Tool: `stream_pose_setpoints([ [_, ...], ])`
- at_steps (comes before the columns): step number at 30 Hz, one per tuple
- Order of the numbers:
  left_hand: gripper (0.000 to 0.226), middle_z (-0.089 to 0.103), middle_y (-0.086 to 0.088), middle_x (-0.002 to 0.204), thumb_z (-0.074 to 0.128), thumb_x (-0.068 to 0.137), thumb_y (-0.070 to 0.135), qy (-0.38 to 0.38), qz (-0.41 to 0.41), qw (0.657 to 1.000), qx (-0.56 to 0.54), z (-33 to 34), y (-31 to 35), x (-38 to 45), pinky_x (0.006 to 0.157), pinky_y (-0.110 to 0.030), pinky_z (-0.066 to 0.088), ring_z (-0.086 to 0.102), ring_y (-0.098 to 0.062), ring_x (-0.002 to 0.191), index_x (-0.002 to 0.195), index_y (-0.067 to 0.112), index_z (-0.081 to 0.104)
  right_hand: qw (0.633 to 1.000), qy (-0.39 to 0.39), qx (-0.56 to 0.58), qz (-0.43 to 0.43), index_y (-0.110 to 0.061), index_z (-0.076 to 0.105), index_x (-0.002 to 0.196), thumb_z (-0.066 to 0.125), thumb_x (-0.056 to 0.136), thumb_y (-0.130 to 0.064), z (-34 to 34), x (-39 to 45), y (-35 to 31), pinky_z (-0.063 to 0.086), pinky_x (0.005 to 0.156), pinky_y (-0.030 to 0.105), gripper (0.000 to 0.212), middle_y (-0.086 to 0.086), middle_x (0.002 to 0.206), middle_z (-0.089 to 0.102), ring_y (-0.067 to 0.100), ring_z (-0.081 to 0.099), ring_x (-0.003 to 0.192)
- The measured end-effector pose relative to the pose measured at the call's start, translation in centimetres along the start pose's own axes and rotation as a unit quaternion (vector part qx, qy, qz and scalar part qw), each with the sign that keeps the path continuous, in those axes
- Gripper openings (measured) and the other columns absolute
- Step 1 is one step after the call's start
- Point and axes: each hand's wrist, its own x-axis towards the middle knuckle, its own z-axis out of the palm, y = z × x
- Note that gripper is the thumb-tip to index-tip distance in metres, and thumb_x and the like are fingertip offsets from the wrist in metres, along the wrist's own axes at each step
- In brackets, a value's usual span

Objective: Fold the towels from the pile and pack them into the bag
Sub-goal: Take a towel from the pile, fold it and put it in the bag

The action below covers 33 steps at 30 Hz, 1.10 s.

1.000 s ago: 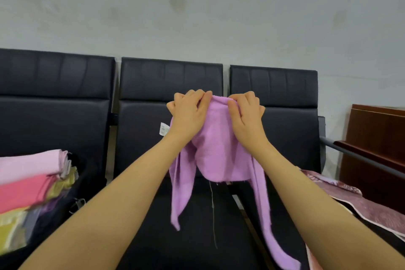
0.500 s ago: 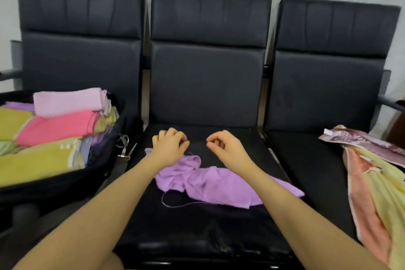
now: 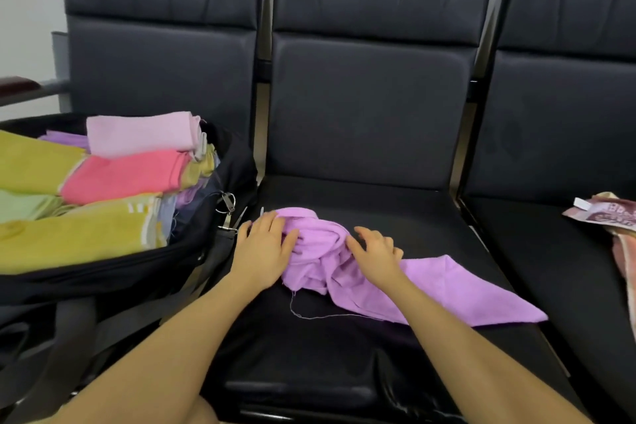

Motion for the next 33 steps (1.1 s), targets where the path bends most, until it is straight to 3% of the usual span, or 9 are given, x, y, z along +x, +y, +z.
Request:
stream_pose_setpoints([
  [4, 0.037, 0.055, -0.015, 0.127, 0.035, 0.09, 0.044, 0.114, 0.099, 0.988, -0.034, 0.3, 1.1, 0.3, 0.097, -0.045, 0.038, 0.057, -0.034, 0.113, 0.11, 0.018, 0.052, 0.995, 0.027, 0.085, -0.045, -0.023, 0.063, 0.092, 0.048, 0.097, -0.028, 0.6, 0.9, -0.1, 0.029, 0.087, 0.033, 0.017, -0.005, 0.097, 0.062, 0.017, 0.055, 0.097],
  [7, 0.04, 0.054, -0.007, 0.134, 0.036, 0.091, 0.044, 0.07, 0.165, 0.983, -0.044, 0.4, 2.6, 0.2, 0.101, -0.038, 0.026, 0.051, -0.028, 0.123, 0.115, 0.021, 0.058, 0.956, 0.068, 0.27, -0.09, -0.019, 0.056, 0.074, 0.054, 0.096, -0.016, -0.4, 0.3, -0.3, 0.04, 0.073, 0.027, 0.023, -0.006, 0.07, 0.056, 0.008, 0.05, 0.067],
  [10, 0.053, 0.05, 0.004, 0.139, 0.031, 0.092, 0.051, 0.022, 0.182, 0.981, -0.065, 0.3, 4.2, -0.1, 0.102, -0.03, 0.016, 0.044, -0.018, 0.129, 0.131, 0.022, 0.054, 0.933, 0.104, 0.326, -0.107, -0.006, 0.059, 0.08, 0.054, 0.096, -0.011, -2.1, -0.4, -0.9, 0.044, 0.065, 0.018, 0.017, 0.002, 0.075, 0.06, 0.005, 0.052, 0.066],
  [13, 0.045, 0.05, 0.011, 0.133, 0.045, 0.097, 0.045, 0.03, 0.111, 0.982, -0.148, 0.2, 6.2, -0.2, 0.096, -0.02, 0.011, 0.04, -0.009, 0.125, 0.137, 0.025, 0.045, 0.929, 0.097, 0.34, -0.111, -0.004, 0.06, 0.083, 0.055, 0.095, -0.014, -3.4, -0.7, -1.4, 0.047, 0.065, 0.025, 0.016, 0.009, 0.077, 0.063, 0.009, 0.054, 0.067],
  [18, 0.009, 0.061, 0.013, 0.092, 0.052, 0.096, 0.034, 0.045, 0.001, 0.947, -0.318, -0.3, 8.8, -0.2, 0.089, -0.025, 0.036, 0.055, -0.008, 0.093, 0.1, 0.029, 0.058, 0.921, 0.099, 0.359, -0.117, -0.01, 0.062, 0.08, 0.058, 0.093, -0.011, -5.0, -2.1, -2.0, 0.048, 0.061, 0.014, 0.014, -0.005, 0.074, 0.064, -0.002, 0.058, 0.063],
  [20, 0.011, 0.059, 0.006, 0.075, 0.055, 0.095, 0.026, 0.053, -0.029, 0.914, -0.402, -0.9, 9.4, -0.2, 0.073, -0.026, 0.047, 0.056, -0.008, 0.072, 0.085, 0.024, 0.058, 0.92, 0.1, 0.359, -0.119, -0.01, 0.064, 0.083, 0.058, 0.093, -0.01, -5.8, -2.6, -2.2, 0.048, 0.063, 0.011, 0.012, -0.007, 0.076, 0.065, -0.005, 0.059, 0.067],
  [22, 0.017, 0.055, 0.008, 0.069, 0.054, 0.096, 0.019, 0.06, -0.035, 0.889, -0.452, -2.3, 9.8, -0.2, 0.062, -0.017, 0.043, 0.051, -0.002, 0.062, 0.08, 0.025, 0.055, 0.914, 0.097, 0.375, -0.12, -0.011, 0.067, 0.087, 0.058, 0.093, -0.009, -6.7, -3.2, -2.2, 0.049, 0.068, 0.012, 0.011, -0.007, 0.083, 0.069, -0.004, 0.062, 0.075],
  [28, 0.013, 0.063, 0.011, 0.084, 0.051, 0.097, 0.014, 0.067, -0.036, 0.866, -0.494, -8.0, 9.4, 1.4, 0.064, -0.003, 0.039, 0.055, 0.013, 0.07, 0.088, 0.013, 0.061, 0.899, 0.154, 0.382, -0.147, -0.02, 0.069, 0.085, 0.056, 0.091, -0.003, -11.2, -4.3, -2.6, 0.048, 0.072, 0.013, 0.021, -0.005, 0.09, 0.07, 0.002, 0.064, 0.082],
  [33, 0.028, 0.064, 0.001, 0.088, 0.046, 0.099, 0.023, 0.065, -0.031, 0.869, -0.49, -13.3, 9.9, 3.9, 0.074, -0.021, 0.043, 0.055, -0.007, 0.077, 0.083, 0.005, 0.059, 0.868, 0.277, 0.373, -0.174, -0.013, 0.062, 0.096, 0.05, 0.094, -0.003, -16.5, -4.6, -4.4, 0.038, 0.06, 0.007, 0.016, -0.006, 0.074, 0.058, -0.005, 0.048, 0.059],
])
